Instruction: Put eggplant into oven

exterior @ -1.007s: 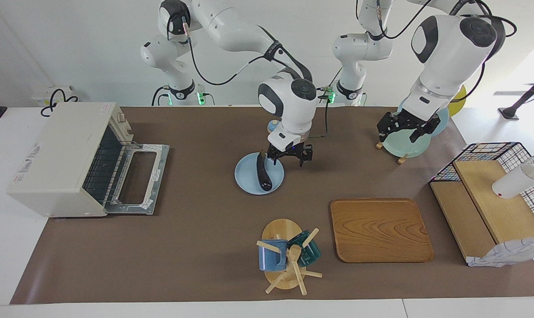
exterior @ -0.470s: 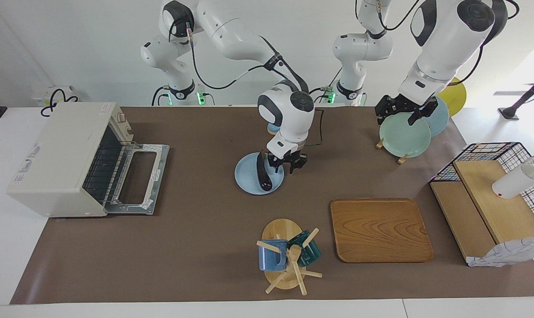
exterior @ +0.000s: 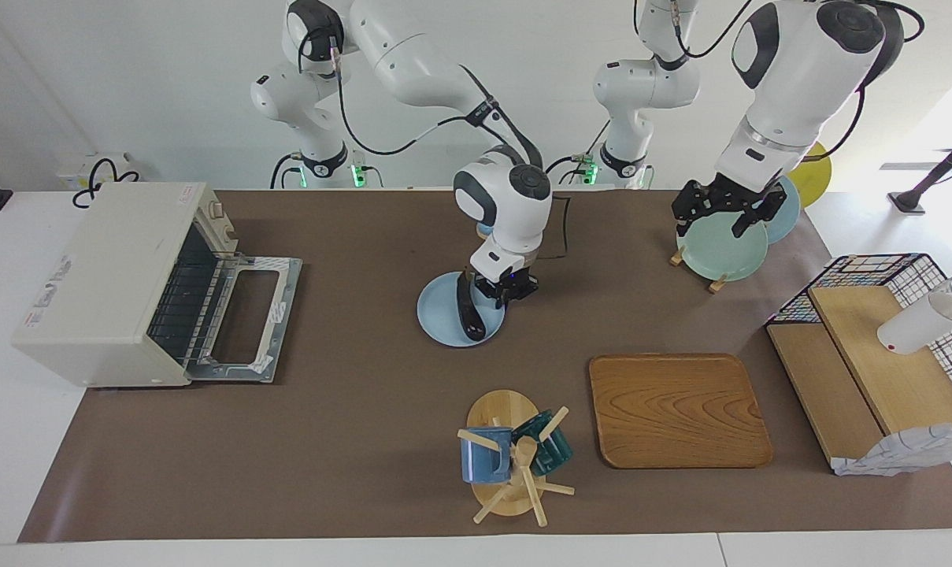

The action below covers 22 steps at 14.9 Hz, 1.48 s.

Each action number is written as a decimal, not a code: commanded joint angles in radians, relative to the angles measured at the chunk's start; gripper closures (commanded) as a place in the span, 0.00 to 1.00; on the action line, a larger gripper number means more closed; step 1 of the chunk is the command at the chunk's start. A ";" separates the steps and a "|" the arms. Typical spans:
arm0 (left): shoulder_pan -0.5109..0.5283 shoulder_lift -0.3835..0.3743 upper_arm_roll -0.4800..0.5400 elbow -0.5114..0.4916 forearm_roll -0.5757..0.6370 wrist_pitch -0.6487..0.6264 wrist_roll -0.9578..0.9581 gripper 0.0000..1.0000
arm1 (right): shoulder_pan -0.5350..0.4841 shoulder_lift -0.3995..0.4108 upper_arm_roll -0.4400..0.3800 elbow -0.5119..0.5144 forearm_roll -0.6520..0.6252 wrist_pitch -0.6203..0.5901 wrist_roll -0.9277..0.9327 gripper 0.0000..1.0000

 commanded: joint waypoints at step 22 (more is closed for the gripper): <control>-0.010 -0.015 0.022 -0.019 0.010 -0.008 0.001 0.00 | -0.750 -0.532 -0.005 -0.480 -0.126 -0.088 -1.019 1.00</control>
